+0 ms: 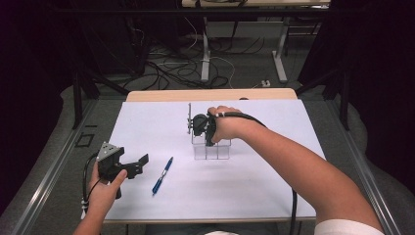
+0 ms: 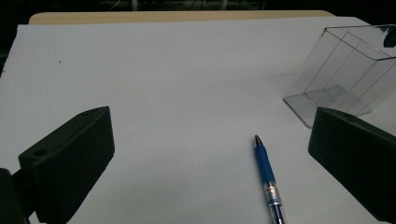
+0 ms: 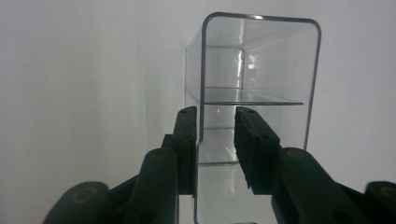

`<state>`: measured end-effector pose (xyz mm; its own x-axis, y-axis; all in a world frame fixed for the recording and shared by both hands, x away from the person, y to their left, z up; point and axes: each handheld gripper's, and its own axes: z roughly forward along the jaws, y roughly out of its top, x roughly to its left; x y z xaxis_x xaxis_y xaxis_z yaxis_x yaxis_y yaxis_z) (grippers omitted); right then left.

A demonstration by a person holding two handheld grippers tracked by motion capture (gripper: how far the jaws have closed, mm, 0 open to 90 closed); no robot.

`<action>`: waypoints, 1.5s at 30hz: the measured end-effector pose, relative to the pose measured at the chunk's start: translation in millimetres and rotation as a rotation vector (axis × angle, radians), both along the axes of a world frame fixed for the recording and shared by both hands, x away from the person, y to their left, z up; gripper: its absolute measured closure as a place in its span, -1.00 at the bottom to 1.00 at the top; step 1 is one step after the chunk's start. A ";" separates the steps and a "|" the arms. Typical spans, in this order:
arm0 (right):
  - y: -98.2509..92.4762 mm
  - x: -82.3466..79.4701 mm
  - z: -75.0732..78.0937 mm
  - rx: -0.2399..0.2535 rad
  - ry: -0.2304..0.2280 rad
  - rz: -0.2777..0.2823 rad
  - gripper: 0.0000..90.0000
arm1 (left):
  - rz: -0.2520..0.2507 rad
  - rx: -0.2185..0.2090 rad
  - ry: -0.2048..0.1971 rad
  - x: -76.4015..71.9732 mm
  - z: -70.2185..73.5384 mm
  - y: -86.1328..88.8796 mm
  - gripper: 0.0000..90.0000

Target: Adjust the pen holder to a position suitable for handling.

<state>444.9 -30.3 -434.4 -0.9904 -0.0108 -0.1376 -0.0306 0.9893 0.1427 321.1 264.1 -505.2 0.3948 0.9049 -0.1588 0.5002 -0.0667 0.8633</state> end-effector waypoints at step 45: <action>-93.8 -65.6 22.3 0.554 -0.174 -0.515 -0.92 | -0.010 -0.025 0.039 1.3 3.7 -2.8 -0.98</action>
<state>379.3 -124.1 -412.1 -0.8158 0.5605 -0.1426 0.3462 0.6707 0.6560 322.4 261.3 -501.4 0.3970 0.8965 -0.1966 0.5334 -0.0510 0.8444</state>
